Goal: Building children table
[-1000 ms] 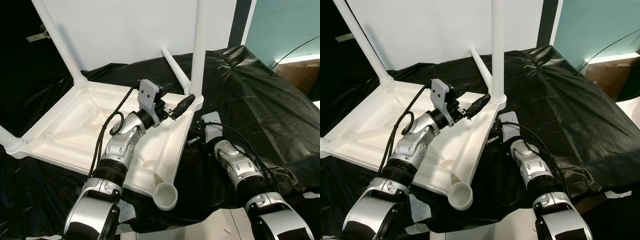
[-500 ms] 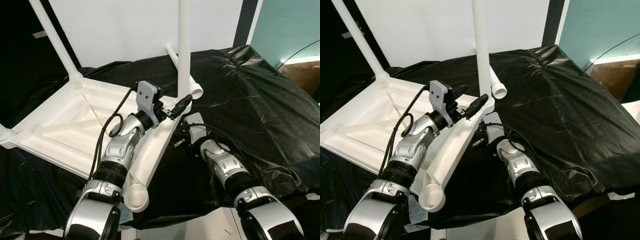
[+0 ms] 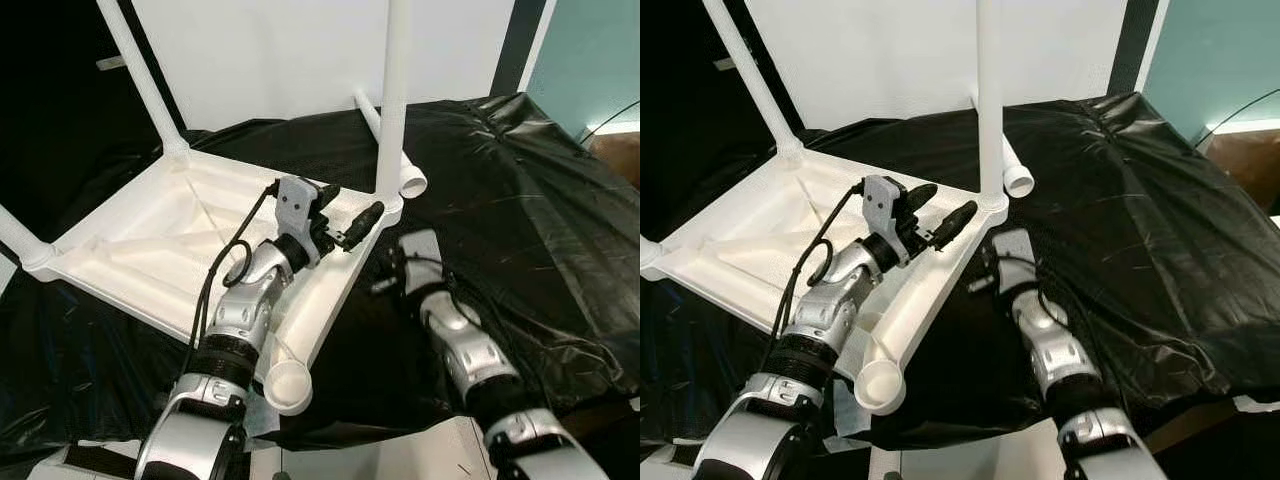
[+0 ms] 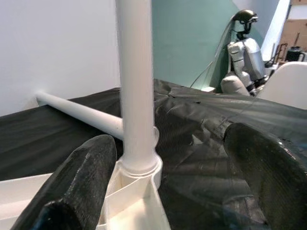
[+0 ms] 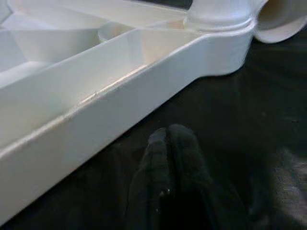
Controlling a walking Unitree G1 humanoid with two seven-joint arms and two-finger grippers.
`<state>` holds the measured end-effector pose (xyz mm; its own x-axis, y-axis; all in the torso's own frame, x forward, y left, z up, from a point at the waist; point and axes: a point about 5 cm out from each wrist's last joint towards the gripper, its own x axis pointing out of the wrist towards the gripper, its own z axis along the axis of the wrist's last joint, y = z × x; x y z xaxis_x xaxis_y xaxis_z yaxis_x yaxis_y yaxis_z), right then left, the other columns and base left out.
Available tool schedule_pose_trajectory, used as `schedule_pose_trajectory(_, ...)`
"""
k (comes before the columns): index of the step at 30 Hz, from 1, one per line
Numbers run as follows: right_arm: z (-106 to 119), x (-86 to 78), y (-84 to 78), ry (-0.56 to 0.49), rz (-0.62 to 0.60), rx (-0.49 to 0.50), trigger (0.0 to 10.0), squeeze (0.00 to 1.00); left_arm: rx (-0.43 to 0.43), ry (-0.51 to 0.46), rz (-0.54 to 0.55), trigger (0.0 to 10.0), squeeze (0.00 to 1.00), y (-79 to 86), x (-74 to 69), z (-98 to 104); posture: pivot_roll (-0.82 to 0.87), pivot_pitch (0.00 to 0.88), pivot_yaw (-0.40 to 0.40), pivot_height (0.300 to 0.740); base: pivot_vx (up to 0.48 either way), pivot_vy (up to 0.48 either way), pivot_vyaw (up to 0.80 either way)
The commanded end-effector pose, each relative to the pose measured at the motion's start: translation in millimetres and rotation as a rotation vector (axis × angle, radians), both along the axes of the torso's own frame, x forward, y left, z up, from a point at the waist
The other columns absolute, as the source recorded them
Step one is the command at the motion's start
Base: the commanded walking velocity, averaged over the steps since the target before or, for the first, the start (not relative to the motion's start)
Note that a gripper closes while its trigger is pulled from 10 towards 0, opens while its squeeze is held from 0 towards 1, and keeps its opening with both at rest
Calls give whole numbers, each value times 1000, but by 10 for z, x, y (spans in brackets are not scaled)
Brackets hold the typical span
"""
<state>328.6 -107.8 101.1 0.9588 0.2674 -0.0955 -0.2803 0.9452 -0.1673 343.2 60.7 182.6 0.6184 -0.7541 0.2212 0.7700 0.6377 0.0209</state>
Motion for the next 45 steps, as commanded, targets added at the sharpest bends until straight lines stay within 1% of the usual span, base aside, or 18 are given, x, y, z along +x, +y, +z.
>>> schedule_pose_trajectory(1,46,-14,-26,-37,-47,-3,10000,0,12,16,-8,10000,0,-21,-8,-33,-144,3,95,740,0,0,0)
schedule_pose_trajectory(2,62,-34,-84,-65,-107,3,10000,0,4,28,-19,10000,0,-62,-25,-56,-148,2,97,740,0,0,0)
schedule_pose_trajectory(4,62,-34,-84,-65,-107,3,10000,0,4,28,-19,10000,0,-62,-25,-56,-148,2,97,740,0,0,0)
schedule_pose_trajectory(5,92,-51,-164,-100,-180,5,10000,0,-7,39,-35,10000,0,-108,-57,-83,-156,0,100,740,0,0,0)
schedule_pose_trajectory(6,92,-51,-164,-100,-180,5,10000,0,-7,39,-35,10000,0,-108,-57,-83,-156,0,100,740,0,0,0)
schedule_pose_trajectory(10,279,-121,-423,-218,-353,9,10000,0,-23,83,-83,10000,0,-233,-185,-211,-163,0,104,740,0,0,0)
schedule_pose_trajectory(11,279,-121,-423,-218,-353,9,10000,0,-23,83,-83,10000,0,-233,-185,-211,-163,0,104,740,0,0,0)
schedule_pose_trajectory(13,413,-178,-585,-286,-438,-26,10000,0,-17,103,-101,10000,0,-285,-259,-290,-163,0,103,740,0,0,0)
schedule_pose_trajectory(16,489,-219,-687,-317,-498,-23,10000,0,-17,111,-98,10000,0,-295,-272,-310,-163,0,101,740,0,0,0)
schedule_pose_trajectory(30,504,-345,-583,-336,-509,-9,10000,0,-68,88,-4,10000,0,-184,-235,-244,-162,0,99,740,0,0,0)
schedule_pose_trajectory(32,501,-387,-561,-317,-566,81,10000,0,-138,138,161,10000,0,-106,-153,-257,-160,0,98,740,0,0,0)
schedule_pose_trajectory(34,501,-387,-561,-317,-566,81,10000,0,-138,138,161,10000,0,-106,-153,-257,-160,0,98,740,0,0,0)
schedule_pose_trajectory(35,489,-395,-554,-295,-613,136,10000,0,-176,172,236,10000,0,-68,-112,-269,-160,0,98,740,0,0,0)
schedule_pose_trajectory(36,489,-395,-554,-295,-613,136,10000,0,-176,172,236,10000,0,-68,-112,-269,-160,0,98,740,0,0,0)
schedule_pose_trajectory(37,466,-393,-549,-269,-652,172,10000,0,-202,196,297,10000,0,-36,-80,-282,-155,0,94,740,0,0,0)
schedule_pose_trajectory(41,446,-392,-532,-281,-597,146,10000,0,-133,171,382,10000,0,71,-53,-336,-147,0,95,740,0,0,0)
schedule_pose_trajectory(42,454,-404,-532,-297,-561,135,10000,0,-81,137,422,10000,0,148,-50,-359,-147,0,95,740,0,0,0)
schedule_pose_trajectory(45,468,-424,-530,-310,-535,126,10000,0,-53,109,451,10000,0,228,-58,-370,-147,0,96,740,0,0,0)
